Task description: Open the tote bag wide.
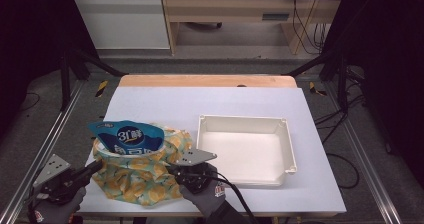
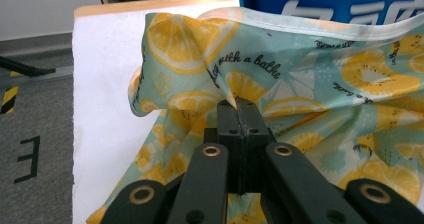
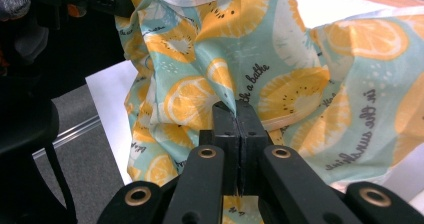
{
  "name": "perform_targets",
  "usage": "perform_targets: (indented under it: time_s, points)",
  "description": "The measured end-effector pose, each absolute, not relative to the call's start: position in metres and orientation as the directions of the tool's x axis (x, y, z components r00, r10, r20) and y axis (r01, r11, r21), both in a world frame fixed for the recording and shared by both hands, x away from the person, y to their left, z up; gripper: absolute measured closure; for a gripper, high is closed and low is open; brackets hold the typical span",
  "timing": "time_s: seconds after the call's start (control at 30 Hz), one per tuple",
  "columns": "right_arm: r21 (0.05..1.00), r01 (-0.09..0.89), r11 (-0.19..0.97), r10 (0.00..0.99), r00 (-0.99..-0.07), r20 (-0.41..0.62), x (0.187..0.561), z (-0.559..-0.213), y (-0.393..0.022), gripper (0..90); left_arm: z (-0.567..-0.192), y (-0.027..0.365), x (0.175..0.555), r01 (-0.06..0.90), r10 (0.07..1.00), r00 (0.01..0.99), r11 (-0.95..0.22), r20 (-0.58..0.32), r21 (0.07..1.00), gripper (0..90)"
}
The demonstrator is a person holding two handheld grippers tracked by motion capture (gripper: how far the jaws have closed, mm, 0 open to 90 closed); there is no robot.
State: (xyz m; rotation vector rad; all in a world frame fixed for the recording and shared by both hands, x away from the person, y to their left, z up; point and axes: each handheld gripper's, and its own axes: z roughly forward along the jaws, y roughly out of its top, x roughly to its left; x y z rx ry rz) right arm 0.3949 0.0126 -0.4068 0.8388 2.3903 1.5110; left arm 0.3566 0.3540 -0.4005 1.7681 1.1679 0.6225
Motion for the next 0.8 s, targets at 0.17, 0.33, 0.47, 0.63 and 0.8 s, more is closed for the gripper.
perform_targets:
  time_s: [0.17,0.33,0.47,0.63,0.8]
  points:
    - [0.874,0.367,0.318,0.562,-0.816,0.138,0.393,-0.413,0.013,89.9,-0.409,0.353,0.357,0.473,0.901,0.429,-0.160,-0.068,0.867,89.8]
    - [0.868,0.374,0.327,0.572,-0.809,0.133,0.391,-0.421,0.015,89.9,-0.419,0.354,0.360,0.492,0.902,0.427,-0.173,-0.063,0.853,89.8]
    - [0.861,0.383,0.336,0.578,-0.805,0.132,0.390,-0.430,0.018,89.9,-0.424,0.355,0.361,0.504,0.903,0.425,-0.180,-0.061,0.845,89.8]
    - [0.854,0.393,0.342,0.582,-0.802,0.136,0.389,-0.437,0.021,89.7,-0.429,0.354,0.362,0.519,0.903,0.426,-0.194,-0.055,0.832,89.7]
    - [0.845,0.399,0.356,0.586,-0.800,0.130,0.388,-0.446,0.025,89.6,-0.435,0.353,0.363,0.532,0.899,0.435,-0.207,-0.055,0.821,89.8]
